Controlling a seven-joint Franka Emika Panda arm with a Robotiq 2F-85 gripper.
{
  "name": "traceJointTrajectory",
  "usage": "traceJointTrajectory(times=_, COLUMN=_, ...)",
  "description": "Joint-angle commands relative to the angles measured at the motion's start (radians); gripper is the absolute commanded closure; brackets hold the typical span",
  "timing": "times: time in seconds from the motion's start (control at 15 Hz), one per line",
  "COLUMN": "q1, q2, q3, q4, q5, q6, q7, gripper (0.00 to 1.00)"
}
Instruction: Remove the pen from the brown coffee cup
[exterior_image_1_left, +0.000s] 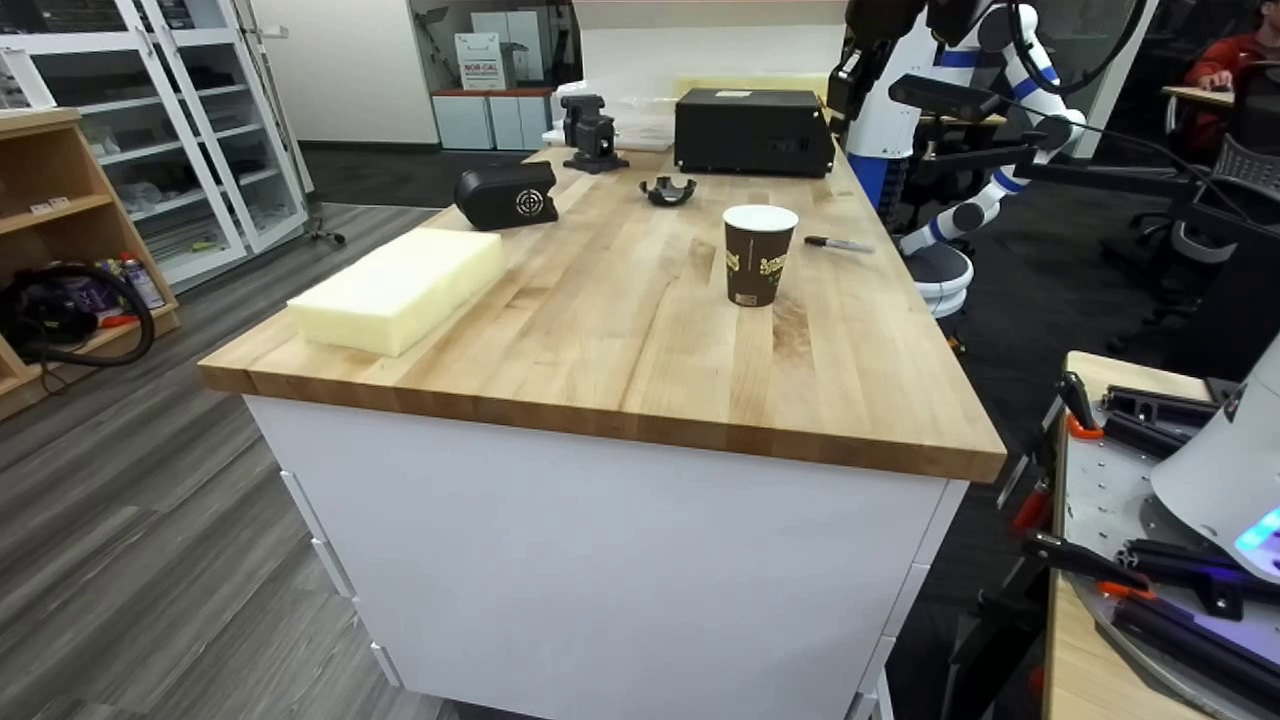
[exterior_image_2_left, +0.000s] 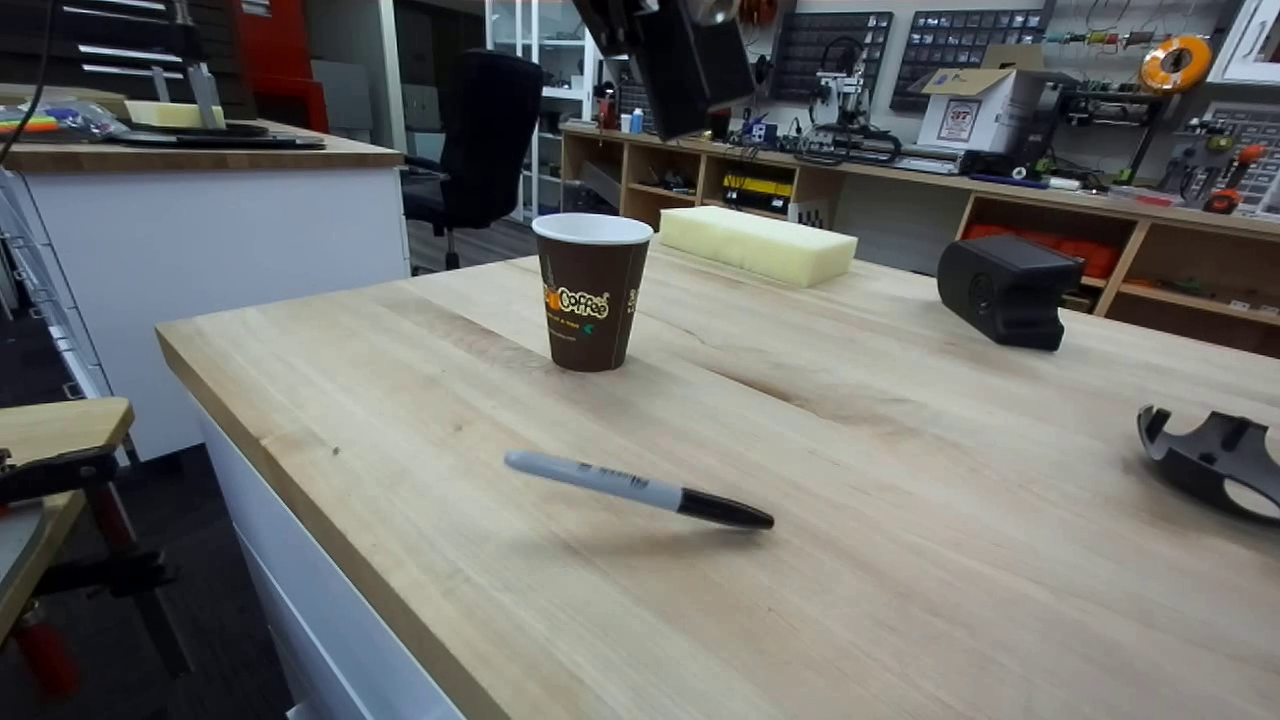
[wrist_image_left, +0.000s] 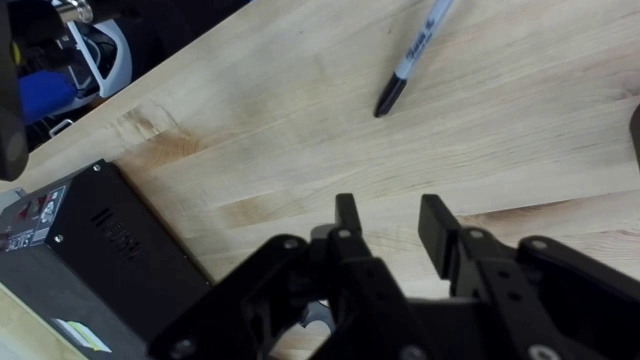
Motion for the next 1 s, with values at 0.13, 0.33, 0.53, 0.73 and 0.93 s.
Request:
traceJointTrajectory(times=0.13, q1=0.001, q2=0.000, q3=0.029, q4=0.001, q5=0.003, q6=-0.003, q7=-0.002, gripper=0.44)
traceJointTrajectory(times=0.33, q1=0.000, q2=0.004, q3=0.027, q4=0.001, q5=0.003, q6=-0.003, q7=-0.003, gripper=0.26)
traceJointTrajectory(times=0.53, q1=0.000, q2=0.004, q3=0.026, q4=0.001, q5=0.003, q6=-0.003, q7=-0.003, gripper=0.25)
traceJointTrajectory(times=0.73, q1=0.000, q2=0.004, q3=0.026, q4=0.001, q5=0.003, q6=-0.003, q7=-0.003, gripper=0.25)
traceJointTrajectory(times=0.93, q1=0.000, q2=0.004, q3=0.026, q4=0.001, q5=0.003, q6=-0.003, q7=-0.003, gripper=0.25)
